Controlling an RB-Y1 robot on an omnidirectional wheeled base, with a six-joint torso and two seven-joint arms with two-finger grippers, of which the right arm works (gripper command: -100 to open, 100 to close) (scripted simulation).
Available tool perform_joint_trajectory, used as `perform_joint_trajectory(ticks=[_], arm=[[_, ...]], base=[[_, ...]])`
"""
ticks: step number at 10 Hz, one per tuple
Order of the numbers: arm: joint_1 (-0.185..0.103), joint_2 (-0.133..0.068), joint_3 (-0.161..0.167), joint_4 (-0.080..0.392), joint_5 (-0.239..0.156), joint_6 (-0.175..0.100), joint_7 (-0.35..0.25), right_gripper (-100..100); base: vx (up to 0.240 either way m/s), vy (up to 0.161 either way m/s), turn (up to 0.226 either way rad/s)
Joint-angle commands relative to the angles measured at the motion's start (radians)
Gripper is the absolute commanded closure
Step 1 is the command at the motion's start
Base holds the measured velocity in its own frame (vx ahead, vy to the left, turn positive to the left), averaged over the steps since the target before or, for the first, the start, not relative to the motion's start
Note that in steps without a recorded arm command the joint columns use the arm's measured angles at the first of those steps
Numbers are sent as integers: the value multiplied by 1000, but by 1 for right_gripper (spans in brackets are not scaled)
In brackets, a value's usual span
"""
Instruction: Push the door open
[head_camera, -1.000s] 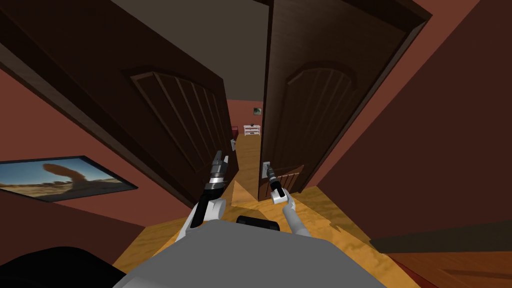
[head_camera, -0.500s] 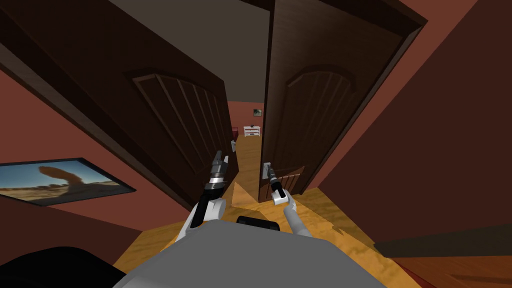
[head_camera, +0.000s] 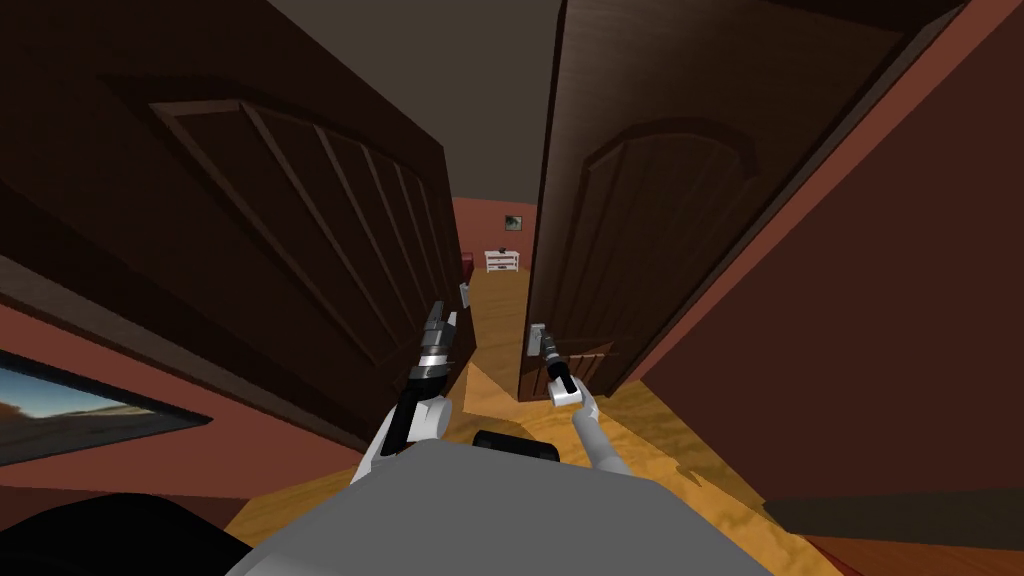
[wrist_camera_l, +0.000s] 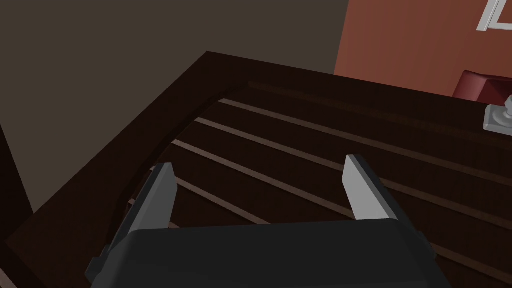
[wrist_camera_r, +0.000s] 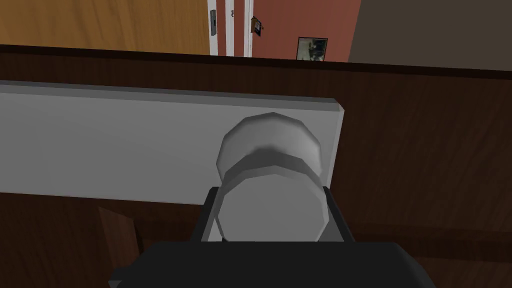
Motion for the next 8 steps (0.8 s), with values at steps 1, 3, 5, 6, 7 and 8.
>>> perform_joint_trajectory(ticks=[1,3,5,6,7,8], arm=[[-6,-17,-29,9,-4,-12,7,100],[-8,-26,-58,12,-8,-12,18,100],[-3,-38,-44,2,-11,-9,7,-100],[-2,-39,-43,0,-12,-8,6,-100],[0,-37,-41,-2,-14,-8,4,-100],[2,-32,-40,-4,-15,-7,2,-100]], base=[[180,98,-125],[154,97,-109],[-134,45,-26],[-181,27,-9],[-220,17,-20],[-225,16,-25]])
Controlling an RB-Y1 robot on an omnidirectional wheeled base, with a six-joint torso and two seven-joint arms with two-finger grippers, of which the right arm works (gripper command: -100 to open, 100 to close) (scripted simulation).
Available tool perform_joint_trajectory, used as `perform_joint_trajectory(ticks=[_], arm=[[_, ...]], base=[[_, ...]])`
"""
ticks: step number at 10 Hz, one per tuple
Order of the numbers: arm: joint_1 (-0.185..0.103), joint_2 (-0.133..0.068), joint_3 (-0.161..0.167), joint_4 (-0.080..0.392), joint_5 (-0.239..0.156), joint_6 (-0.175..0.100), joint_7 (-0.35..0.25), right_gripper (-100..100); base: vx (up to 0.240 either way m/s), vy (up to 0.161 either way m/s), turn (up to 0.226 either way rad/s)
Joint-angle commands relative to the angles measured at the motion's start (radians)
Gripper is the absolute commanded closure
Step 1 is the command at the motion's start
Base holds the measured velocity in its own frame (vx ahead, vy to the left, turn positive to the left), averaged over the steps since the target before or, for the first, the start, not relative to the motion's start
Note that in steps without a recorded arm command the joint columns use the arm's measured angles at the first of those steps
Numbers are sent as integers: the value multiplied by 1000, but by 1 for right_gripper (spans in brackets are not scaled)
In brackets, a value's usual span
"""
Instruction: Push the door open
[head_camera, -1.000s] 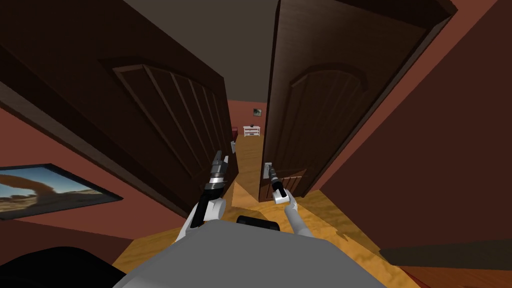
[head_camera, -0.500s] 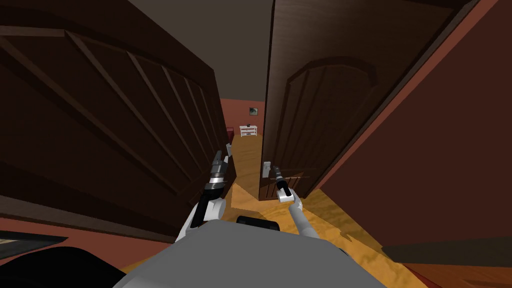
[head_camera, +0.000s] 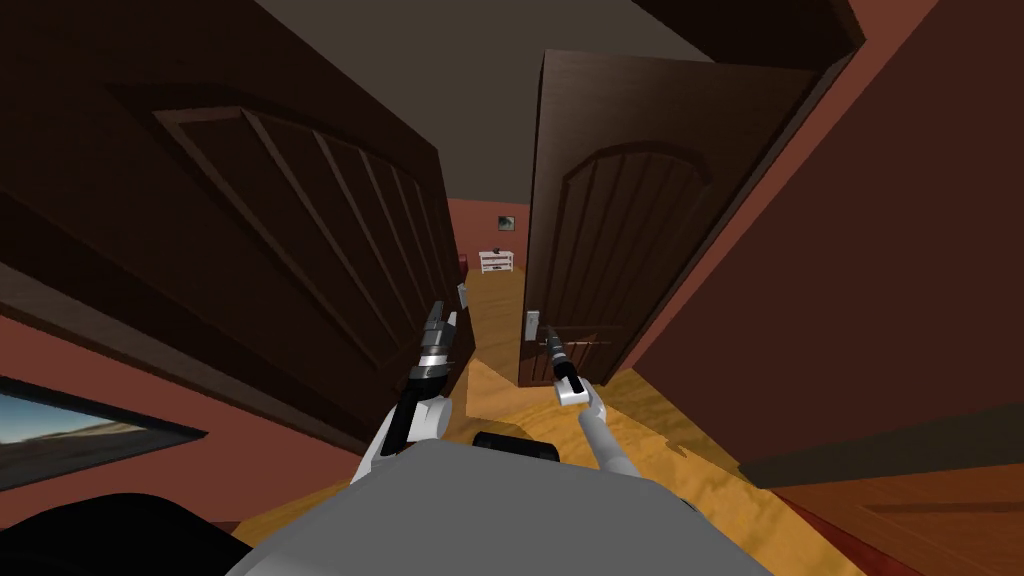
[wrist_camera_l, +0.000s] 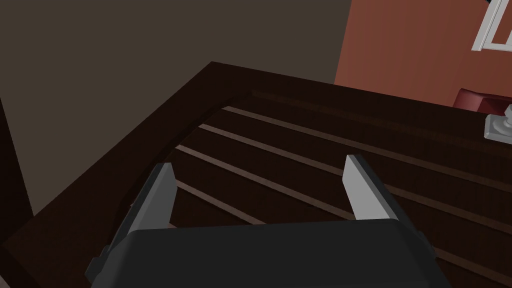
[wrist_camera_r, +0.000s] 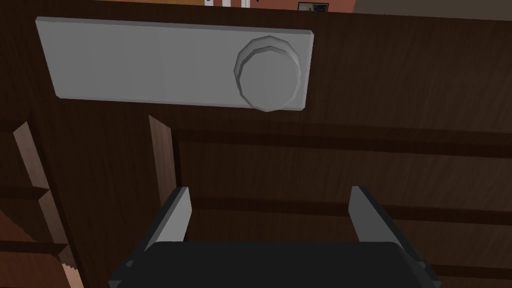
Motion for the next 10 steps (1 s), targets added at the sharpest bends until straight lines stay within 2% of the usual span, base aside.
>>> perform_joint_trajectory(ticks=[1,2,3,4,5,7,10], arm=[[5,13,3,-5,-3,1,-5,-100],[6,23,5,-7,-5,2,-7,-100],[9,42,7,-9,-7,3,-9,-100],[10,35,6,-14,-5,5,-6,-100],[10,20,3,-11,-5,2,-4,-100],[8,9,-2,-7,-6,-2,-2,-100],[6,7,-9,1,-7,-11,1,-100]], base=[[-215,22,-28],[-234,45,-22],[-225,62,-27],[-96,30,-9],[74,38,26],[192,52,13],[209,33,23]])
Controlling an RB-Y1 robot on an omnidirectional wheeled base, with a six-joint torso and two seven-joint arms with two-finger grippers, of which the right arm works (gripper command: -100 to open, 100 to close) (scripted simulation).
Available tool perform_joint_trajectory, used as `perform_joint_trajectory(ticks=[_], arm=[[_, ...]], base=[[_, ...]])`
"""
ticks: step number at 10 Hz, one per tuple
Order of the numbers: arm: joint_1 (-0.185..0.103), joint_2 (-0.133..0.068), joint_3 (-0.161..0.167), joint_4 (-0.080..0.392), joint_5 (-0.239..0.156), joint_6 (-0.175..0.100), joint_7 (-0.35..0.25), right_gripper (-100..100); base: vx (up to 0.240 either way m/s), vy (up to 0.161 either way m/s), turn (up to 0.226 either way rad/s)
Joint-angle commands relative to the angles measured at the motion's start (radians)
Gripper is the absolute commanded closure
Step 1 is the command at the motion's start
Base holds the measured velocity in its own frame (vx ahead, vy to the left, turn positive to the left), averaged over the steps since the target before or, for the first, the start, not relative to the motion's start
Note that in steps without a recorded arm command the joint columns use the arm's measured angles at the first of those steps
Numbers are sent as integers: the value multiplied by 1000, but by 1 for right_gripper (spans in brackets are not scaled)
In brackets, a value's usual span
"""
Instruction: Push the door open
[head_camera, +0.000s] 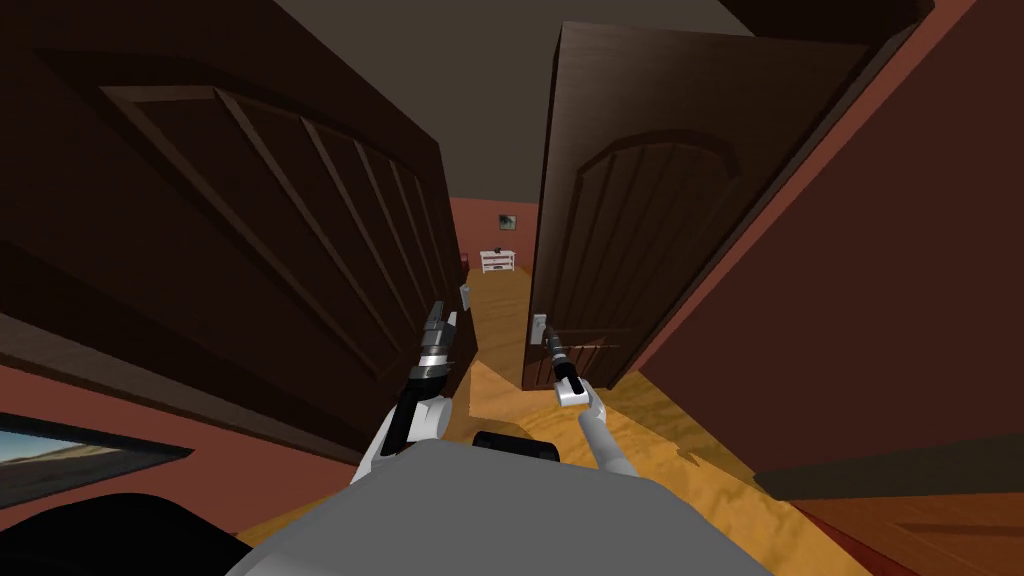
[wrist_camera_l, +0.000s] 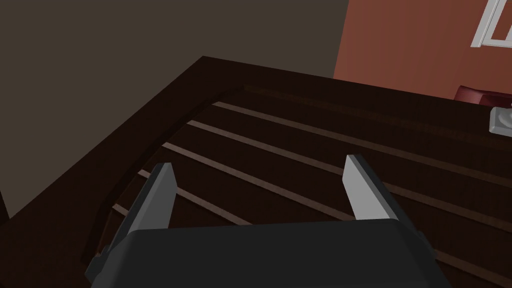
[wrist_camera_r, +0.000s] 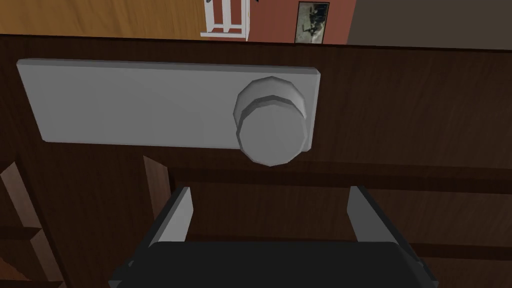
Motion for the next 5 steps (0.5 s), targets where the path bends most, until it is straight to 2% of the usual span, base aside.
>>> perform_joint_trajectory(ticks=[1,4,5], arm=[[-1,4,-4,3,-1,-4,2,-100],[-4,29,-10,10,-2,-11,5,-100],[-6,23,-10,12,-2,-11,3,-100]], base=[[170,55,17],[174,42,18],[68,23,2]])
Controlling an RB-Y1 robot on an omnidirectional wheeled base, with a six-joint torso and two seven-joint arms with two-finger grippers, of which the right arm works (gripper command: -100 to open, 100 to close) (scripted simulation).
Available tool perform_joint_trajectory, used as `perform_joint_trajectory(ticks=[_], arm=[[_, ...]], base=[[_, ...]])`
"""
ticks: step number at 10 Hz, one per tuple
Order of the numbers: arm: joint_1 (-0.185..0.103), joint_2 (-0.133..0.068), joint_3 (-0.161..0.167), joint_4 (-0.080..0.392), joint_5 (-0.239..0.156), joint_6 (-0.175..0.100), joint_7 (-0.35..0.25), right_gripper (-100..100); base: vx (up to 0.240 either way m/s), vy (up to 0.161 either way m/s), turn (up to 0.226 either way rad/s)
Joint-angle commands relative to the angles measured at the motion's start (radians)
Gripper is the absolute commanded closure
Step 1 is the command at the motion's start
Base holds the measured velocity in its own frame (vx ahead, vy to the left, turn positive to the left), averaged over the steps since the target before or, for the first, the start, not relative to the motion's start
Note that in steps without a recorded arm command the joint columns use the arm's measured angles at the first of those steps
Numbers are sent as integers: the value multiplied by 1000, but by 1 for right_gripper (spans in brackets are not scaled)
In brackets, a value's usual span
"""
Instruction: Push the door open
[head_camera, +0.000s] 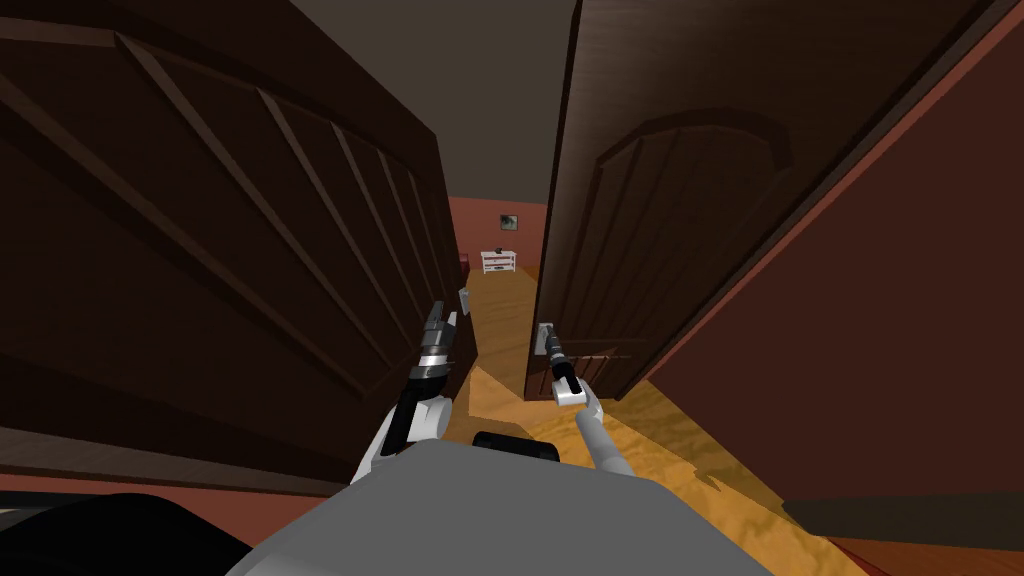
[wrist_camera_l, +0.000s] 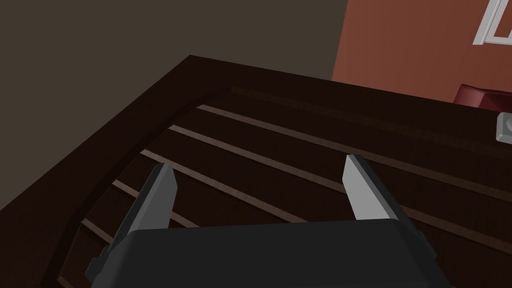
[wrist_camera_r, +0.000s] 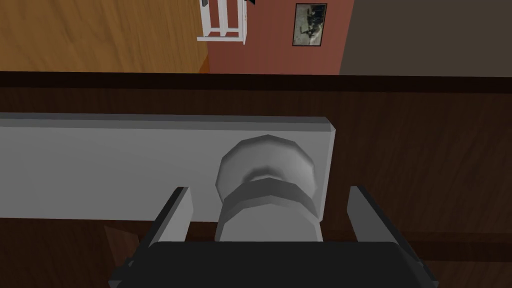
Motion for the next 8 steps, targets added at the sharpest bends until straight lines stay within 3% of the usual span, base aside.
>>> perform_joint_trajectory(ticks=[1,6,7,8], arm=[[1,-1,0,0,0,0,0,100],[1,-1,0,0,0,0,0,100],[-6,-19,2,13,-31,-3,30,100],[-10,-25,2,18,-44,-5,42,100]], base=[[-9,-3,-2],[-13,-4,1],[121,4,-130],[168,18,-91]])
